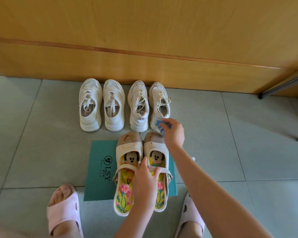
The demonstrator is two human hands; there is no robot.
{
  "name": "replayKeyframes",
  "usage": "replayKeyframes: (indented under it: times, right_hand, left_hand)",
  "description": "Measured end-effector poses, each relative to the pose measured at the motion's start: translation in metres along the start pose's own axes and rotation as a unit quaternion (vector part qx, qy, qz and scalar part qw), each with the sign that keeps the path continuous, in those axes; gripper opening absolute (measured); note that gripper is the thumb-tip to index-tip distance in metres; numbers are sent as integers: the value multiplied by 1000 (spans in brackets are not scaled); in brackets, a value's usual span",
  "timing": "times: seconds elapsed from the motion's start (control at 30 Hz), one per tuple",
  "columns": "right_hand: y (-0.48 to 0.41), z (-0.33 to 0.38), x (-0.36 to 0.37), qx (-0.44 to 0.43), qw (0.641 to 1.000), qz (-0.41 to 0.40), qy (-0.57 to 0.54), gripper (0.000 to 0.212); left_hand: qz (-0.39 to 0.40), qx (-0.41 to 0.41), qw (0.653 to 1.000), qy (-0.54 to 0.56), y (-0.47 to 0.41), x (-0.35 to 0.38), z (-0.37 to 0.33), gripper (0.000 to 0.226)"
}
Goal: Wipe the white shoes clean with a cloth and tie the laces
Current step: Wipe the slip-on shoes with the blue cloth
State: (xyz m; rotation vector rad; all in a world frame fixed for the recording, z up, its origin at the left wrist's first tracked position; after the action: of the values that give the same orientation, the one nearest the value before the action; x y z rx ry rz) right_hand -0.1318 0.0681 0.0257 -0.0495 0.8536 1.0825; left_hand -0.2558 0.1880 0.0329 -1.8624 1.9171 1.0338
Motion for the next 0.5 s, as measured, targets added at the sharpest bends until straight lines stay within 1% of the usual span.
replayKeyframes:
  times: [0.07, 0.13, 0.23, 0.4, 0.5]
  right_hand:
    - [6, 6, 20, -31, 996, 23, 79, 16]
    - [14, 9, 29, -69, 990, 19, 119, 18]
    - [24, 12, 27, -141, 982, 28, 126, 18]
    - [40, 4, 26, -246, 949, 93, 176, 16]
    - [48, -1, 16, -245, 950, 106, 162, 15]
  left_hand:
    - [0, 3, 1000, 1, -1, 0, 1, 63]
    - [-2, 4, 1000, 4, -2, 1, 2, 63]
    - [-3, 5, 1000, 7, -2, 1, 3, 62]
    - [-8, -1, 1000, 21, -2, 1, 2, 55]
    - [-7, -8, 1000, 29, -2, 0, 2, 57]
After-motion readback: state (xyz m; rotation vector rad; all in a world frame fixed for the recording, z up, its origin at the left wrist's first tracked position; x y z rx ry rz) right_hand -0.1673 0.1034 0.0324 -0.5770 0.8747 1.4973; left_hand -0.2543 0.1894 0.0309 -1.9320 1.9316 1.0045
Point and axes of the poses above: each hand's wrist, its own y-axis away from the middle knuckle, its own x-axis out of the palm, z = x × y, the point moved 4 cm from there along -y, towards the middle knuckle, and after that the axes turned 8 degrees about x, right-handed, at the moved point
